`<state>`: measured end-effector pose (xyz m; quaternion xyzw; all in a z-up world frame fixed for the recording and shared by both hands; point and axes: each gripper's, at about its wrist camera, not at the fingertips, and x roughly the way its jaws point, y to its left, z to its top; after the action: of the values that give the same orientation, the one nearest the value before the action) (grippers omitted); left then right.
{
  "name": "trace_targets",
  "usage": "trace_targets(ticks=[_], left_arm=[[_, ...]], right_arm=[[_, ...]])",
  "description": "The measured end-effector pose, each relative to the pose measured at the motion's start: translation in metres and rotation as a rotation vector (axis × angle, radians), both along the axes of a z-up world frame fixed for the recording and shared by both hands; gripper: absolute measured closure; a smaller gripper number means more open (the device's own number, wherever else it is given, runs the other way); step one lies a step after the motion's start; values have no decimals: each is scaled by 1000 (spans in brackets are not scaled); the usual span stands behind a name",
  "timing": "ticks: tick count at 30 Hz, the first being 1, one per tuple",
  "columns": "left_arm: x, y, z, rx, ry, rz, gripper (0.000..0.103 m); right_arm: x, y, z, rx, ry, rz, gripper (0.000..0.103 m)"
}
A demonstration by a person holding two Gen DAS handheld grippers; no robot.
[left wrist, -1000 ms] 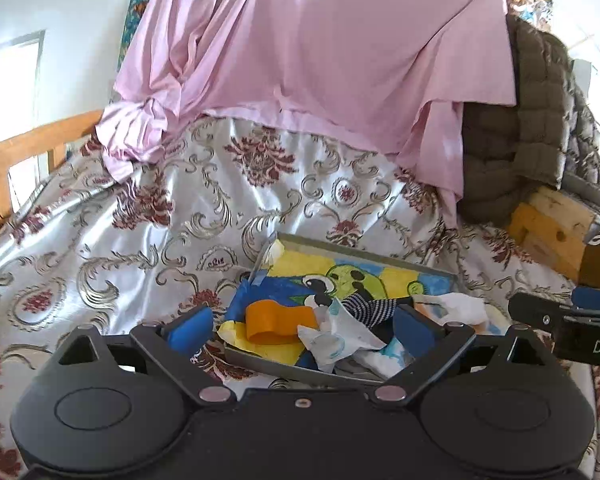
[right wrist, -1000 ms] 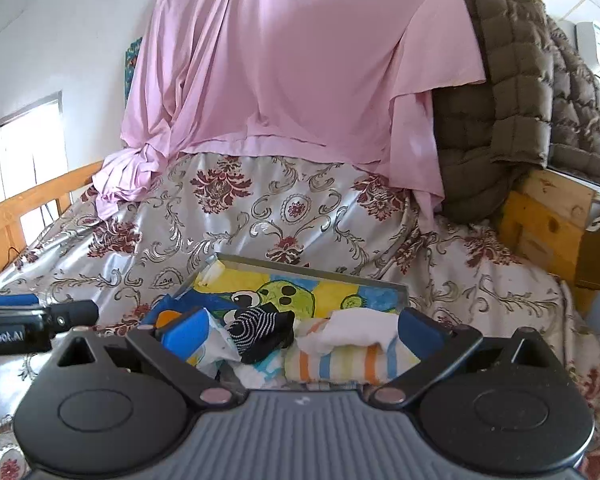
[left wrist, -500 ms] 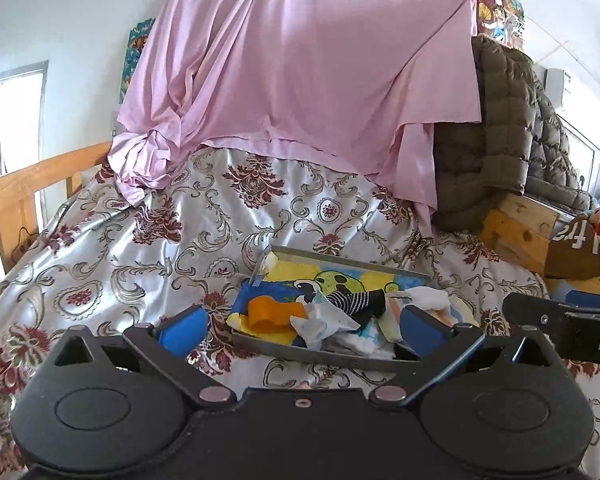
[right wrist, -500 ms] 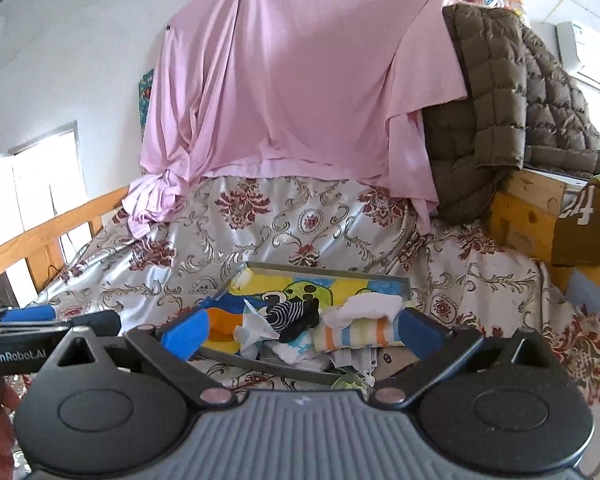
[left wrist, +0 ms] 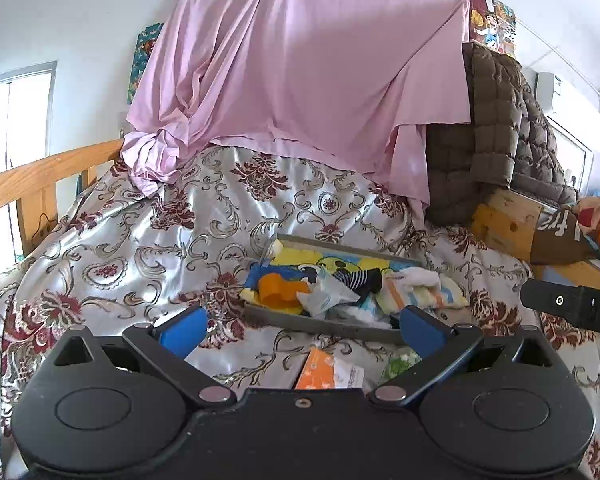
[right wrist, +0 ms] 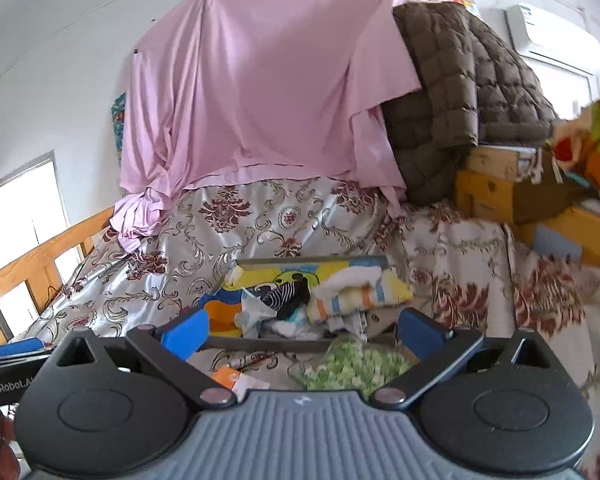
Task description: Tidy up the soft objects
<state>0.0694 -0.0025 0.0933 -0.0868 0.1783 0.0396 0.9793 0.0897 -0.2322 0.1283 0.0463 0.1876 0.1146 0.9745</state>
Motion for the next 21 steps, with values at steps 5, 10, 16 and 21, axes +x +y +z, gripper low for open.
trace_targets(ticks=[5, 10, 16, 21], left_arm=[[-9, 6, -5, -5, 8, 4, 1], [-15, 14, -7, -15, 9, 11, 1], [-26, 17, -18, 2, 6, 28, 1], [-36, 20, -33, 16, 0, 79, 1]], right_arm=[[-10, 6, -7, -6, 9, -19, 0], [-21, 10, -16, -5, 17, -37, 0], [-33, 13, -32, 10, 10, -42, 0], [-39, 14, -48, 38, -17, -41, 0]])
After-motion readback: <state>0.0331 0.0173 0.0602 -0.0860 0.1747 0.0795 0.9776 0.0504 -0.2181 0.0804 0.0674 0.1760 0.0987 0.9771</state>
